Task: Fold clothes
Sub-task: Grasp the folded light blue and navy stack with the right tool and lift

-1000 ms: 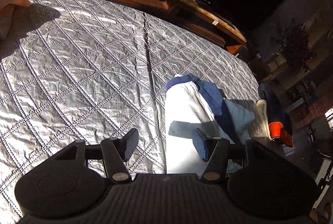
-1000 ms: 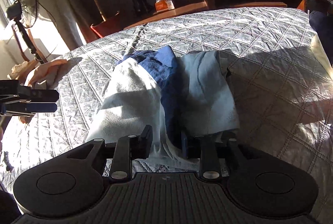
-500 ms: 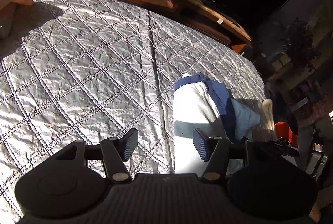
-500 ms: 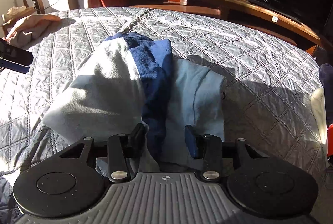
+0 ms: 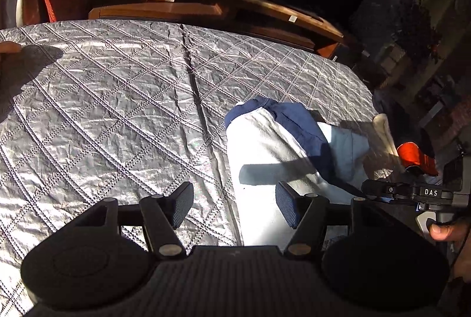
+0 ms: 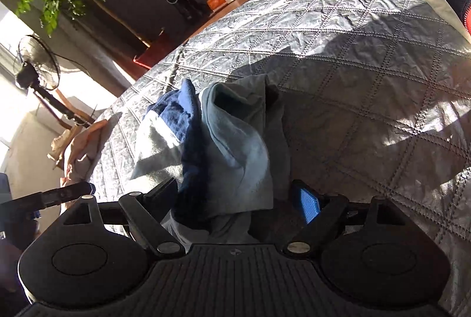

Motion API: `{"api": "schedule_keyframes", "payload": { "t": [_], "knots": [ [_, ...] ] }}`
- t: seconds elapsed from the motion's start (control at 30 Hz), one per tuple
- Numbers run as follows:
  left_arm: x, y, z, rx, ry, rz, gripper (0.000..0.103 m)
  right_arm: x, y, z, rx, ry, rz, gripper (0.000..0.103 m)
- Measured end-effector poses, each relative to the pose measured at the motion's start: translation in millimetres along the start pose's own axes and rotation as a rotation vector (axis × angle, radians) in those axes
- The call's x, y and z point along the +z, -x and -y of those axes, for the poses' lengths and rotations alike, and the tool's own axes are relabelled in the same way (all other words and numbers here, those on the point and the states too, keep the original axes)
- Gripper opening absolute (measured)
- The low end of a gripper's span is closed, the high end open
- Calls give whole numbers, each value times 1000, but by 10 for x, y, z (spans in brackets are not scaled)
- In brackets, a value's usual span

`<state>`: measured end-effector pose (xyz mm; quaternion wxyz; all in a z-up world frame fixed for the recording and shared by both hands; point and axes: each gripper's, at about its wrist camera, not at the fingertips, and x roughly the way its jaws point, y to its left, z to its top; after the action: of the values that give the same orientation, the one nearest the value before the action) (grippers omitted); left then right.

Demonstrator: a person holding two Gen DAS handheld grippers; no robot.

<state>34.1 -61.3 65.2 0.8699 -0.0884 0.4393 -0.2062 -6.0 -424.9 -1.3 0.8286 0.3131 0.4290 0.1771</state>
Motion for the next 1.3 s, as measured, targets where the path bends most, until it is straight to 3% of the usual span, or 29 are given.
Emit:
{"api": "schedule_keyframes", "payload": {
  "t": [0.13, 0.43, 0.67, 0.73, 0.77, 0.8, 0.87, 0.93, 0.97, 1.0, 1.07, 1.17, 1.23, 1.27, 1.3],
  "knots": [
    [-7, -39, 34, -2, -7, -4, 58, 88, -109, 117, 103, -93, -1, 96],
    [-48, -140, 76, 9, -17, -34, 58, 118, -370, -406, -39, 266, -101, 103],
    [-91, -228, 100, 45, -51, -73, 59, 250, -508, -373, 42, 277, -130, 103],
    [-96, -255, 99, 52, -55, -86, 59, 260, -490, -365, 35, 304, -149, 98],
    [-103, -264, 102, 53, -57, -90, 58, 265, -479, -360, 30, 317, -158, 71],
    [-110, -273, 105, 54, -59, -93, 58, 264, -479, -335, 41, 306, -163, 24],
    [-122, -277, 116, 51, -66, -95, 58, 256, -486, -272, 72, 266, -169, 24],
    [-133, -276, 127, 50, -72, -96, 58, 249, -494, -209, 104, 226, -174, 30],
    [-133, -278, 129, 50, -73, -97, 58, 246, -498, -178, 119, 207, -177, 40],
    [-132, -282, 128, 52, -73, -97, 58, 246, -507, -159, 152, 182, -180, 60],
    [-136, -293, 128, 55, -73, -101, 58, 250, -531, -131, 231, 131, -187, 82],
    [-150, -315, 132, 59, -80, -109, 58, 217, -544, -332, 144, 270, -190, 73],
    [-161, -329, 133, 61, -84, -115, 58, 195, -542, -392, 92, 323, -193, 51],
    [-164, -333, 138, 60, -85, -117, 58, 187, -538, -360, 86, 314, -193, 24],
    [-168, -338, 142, 60, -87, -119, 58, 179, -534, -329, 81, 305, -193, 24]
  ]
}}
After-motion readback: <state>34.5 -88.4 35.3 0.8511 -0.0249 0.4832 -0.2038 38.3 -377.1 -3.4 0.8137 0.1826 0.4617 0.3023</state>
